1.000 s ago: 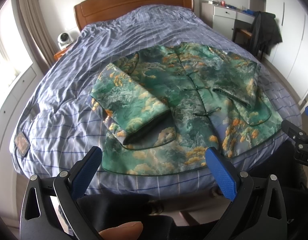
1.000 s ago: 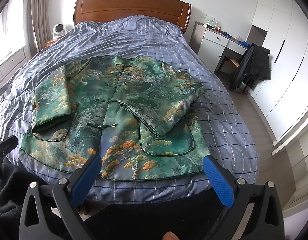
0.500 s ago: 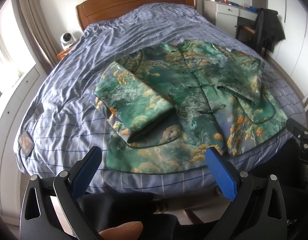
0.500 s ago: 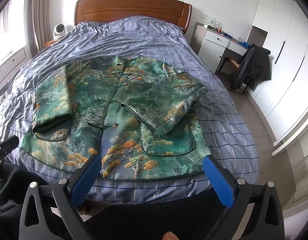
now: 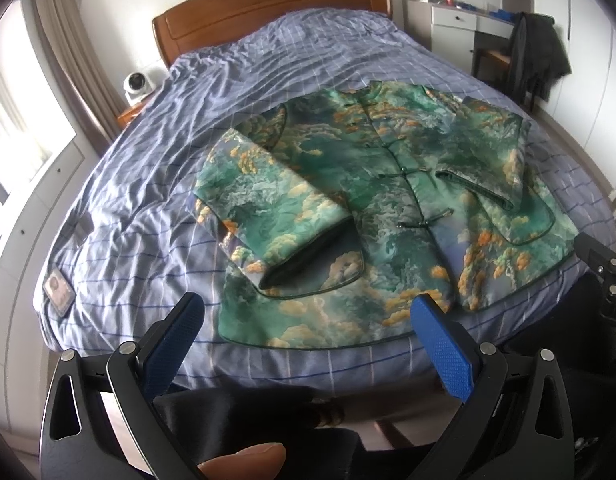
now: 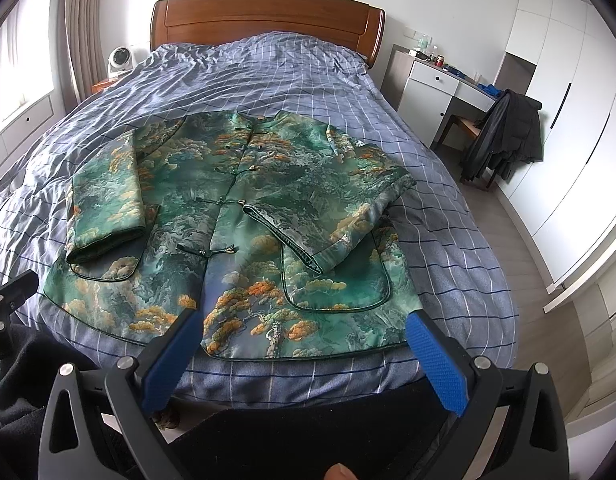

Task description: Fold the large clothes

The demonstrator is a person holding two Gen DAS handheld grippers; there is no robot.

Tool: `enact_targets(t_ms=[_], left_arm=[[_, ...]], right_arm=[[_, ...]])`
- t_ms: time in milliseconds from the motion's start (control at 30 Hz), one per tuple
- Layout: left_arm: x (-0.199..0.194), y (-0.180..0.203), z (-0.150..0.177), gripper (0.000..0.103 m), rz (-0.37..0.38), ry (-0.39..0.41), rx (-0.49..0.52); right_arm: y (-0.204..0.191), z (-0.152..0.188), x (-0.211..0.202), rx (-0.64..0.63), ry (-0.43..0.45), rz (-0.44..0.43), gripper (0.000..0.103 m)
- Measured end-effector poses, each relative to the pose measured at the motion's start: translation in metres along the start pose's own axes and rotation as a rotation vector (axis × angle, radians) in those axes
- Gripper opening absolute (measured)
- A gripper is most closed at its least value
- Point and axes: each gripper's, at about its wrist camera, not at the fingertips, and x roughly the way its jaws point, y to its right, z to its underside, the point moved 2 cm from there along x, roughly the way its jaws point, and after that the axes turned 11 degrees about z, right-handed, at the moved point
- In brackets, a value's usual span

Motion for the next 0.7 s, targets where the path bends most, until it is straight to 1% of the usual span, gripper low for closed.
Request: enact_targets(t_ms=[200,233,700], left_arm=[[-0.0029,-0.0013,-0.0024,0.103,-0.021,-0.001,0.018],[-0.0031,0.0044,-0.0023,0.103,-0.024,-0.001,0.021],[-0.0028,0.0056,-0.0026,0.103,-0.024,0.001,0.020]], right_arm=[[-0.0001,0.0000,-0.0001,0.000,0.000,0.000,0.103],[-0.0003,0.0001,0.0000,0.000,0.000,0.000,0.103],[0.0000,-0.0005,-0.0003,0.001,0.001,0.002,0.103]])
